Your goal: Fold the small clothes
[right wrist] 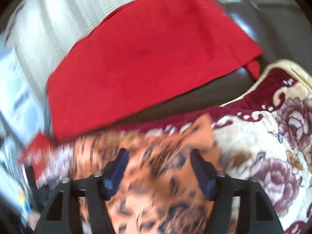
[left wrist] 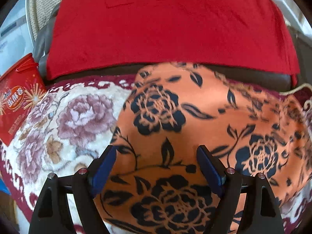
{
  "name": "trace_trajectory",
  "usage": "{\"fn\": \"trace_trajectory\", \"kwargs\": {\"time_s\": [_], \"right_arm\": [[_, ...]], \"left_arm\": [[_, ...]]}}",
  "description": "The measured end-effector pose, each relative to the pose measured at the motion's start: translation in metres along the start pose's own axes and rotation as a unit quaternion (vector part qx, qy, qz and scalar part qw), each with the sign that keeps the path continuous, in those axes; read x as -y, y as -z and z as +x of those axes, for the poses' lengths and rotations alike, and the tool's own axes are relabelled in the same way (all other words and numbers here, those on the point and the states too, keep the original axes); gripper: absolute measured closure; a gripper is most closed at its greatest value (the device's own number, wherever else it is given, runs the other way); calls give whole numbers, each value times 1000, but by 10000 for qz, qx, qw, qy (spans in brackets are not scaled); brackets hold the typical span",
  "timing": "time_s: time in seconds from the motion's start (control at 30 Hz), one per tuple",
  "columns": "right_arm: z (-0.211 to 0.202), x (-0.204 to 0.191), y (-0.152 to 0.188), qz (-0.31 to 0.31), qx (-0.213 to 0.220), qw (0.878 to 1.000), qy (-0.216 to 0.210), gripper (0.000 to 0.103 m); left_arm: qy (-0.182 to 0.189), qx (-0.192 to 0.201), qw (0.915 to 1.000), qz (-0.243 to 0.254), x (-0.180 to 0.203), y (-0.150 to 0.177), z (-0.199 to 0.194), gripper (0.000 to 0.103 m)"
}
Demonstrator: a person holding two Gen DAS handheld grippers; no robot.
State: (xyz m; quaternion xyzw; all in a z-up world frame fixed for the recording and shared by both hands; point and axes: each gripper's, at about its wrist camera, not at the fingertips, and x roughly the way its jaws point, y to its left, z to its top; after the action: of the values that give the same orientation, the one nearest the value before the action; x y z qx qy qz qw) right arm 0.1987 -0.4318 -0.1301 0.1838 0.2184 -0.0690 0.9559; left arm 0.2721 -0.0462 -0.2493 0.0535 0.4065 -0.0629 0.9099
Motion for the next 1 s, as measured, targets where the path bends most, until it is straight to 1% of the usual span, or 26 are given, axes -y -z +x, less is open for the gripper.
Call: {"fn": "trace_trajectory", "kwargs": {"time_s": [0.07,0.13,0.2,0.23,0.27,0.3,0.37,0.4,0.53,0.57,0.63,0.67,0.73,0.9,0.97,1.0], "right_arm": [[9,-17,23,-183,-370,9990,-149,57],[18,-30,37,-361,-600,9973,-229,58],[33,-45,52,-734,-859,9936,-25,58],[46,-46,62,-859,-1075,9904,96,59],[63,-39,71,-863,-1389,9863,193,58],[72,-36,79,-854,-1556,9838,252,57],[71,-39,87,-1102,-1509,9818,336,58],[71,-41,88,-1212,-1574,9793,389,58],[65,-40,82,-970,-1719,9797,341,58],[52,-43,70,-867,-1623,9828,178,58],[44,-46,57,-677,-1337,9886,-121,58],[43,-50,51,-633,-1204,9905,-197,58],[51,-59,44,-655,-1065,9919,-198,58],[97,-70,42,-602,-1312,9895,-3,57],[108,-73,42,-647,-1295,9894,120,56],[110,-73,43,-614,-1283,9898,128,55]], "left_arm": [[-190,82,9997,132,8,5,-1,18],[-301,171,9991,248,11,7,-2,18],[-307,229,9988,308,11,9,-3,18],[-313,245,9987,329,10,9,-3,16],[-321,227,9987,336,9,9,-1,15],[-291,209,9988,323,8,9,-1,15],[-234,202,9991,291,5,8,1,14],[-233,194,9991,282,4,8,2,14],[-223,180,9993,243,3,7,4,14],[-234,195,9992,257,4,7,4,14],[-258,225,9990,299,4,7,4,14],[-267,228,9989,311,5,7,5,14],[-271,241,9988,332,5,8,5,14],[-297,286,9983,403,5,9,6,11],[-334,258,9984,383,3,10,10,2],[-311,206,9988,307,0,11,13,0]]}}
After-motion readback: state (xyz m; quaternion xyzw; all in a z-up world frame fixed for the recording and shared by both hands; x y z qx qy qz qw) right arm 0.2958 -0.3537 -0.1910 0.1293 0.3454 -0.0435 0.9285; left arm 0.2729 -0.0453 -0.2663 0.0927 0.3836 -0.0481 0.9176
